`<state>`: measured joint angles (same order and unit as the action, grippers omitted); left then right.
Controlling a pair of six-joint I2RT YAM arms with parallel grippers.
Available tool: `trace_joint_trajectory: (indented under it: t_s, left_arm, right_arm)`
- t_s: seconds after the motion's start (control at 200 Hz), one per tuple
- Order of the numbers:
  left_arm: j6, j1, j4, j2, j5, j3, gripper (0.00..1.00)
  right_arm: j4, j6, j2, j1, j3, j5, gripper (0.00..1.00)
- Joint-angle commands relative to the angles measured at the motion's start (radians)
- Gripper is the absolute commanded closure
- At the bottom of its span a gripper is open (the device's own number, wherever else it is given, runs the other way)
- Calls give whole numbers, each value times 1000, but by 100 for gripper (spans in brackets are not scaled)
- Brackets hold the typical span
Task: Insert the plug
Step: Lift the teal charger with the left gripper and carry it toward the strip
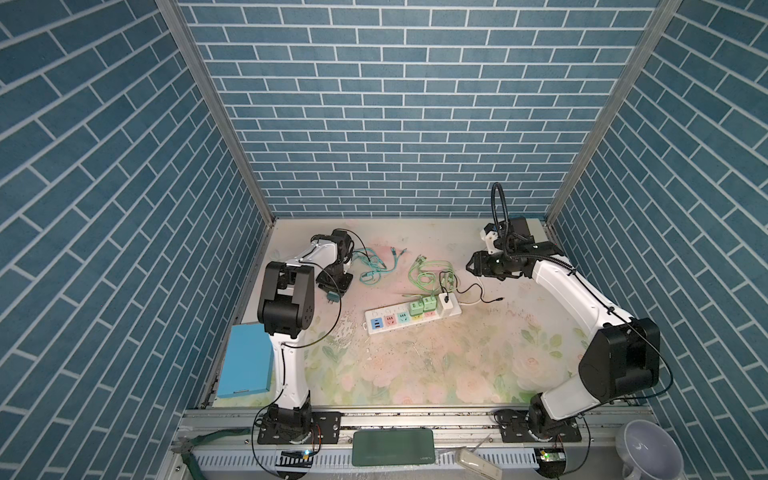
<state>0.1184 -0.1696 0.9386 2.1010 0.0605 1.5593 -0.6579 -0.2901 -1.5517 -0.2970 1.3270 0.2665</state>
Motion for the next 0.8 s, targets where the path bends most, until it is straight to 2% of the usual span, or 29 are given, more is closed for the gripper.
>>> trace_joint_trajectory:
  t_s: [0.0, 0.105, 0.24, 0.36, 0.465, 0.62, 0.795]
  left_arm:
    - [-20, 5, 38, 6, -13, -13, 75]
    - [-45, 5, 19, -28, -19, -24, 81]
    - [-88, 4, -44, -138, -69, -78, 86]
    - [-143, 0, -128, -268, -119, -154, 86]
    - [-185, -24, -185, -374, -117, -218, 86]
    - [-223, -154, -294, -505, -43, -306, 85]
    - [-351, -372, -397, -516, 157, -364, 86]
  right_arm:
    - [3, 2, 22, 7, -31, 3, 44]
    - [9, 2, 24, 7, -37, 8, 44]
    - [10, 2, 20, 8, -44, 14, 45]
    - [11, 9, 15, 7, -48, 11, 44]
    - [6, 19, 9, 7, -45, 11, 44]
    - [13, 30, 6, 7, -57, 19, 45]
    - [45, 32, 26, 7, -106, 26, 45]
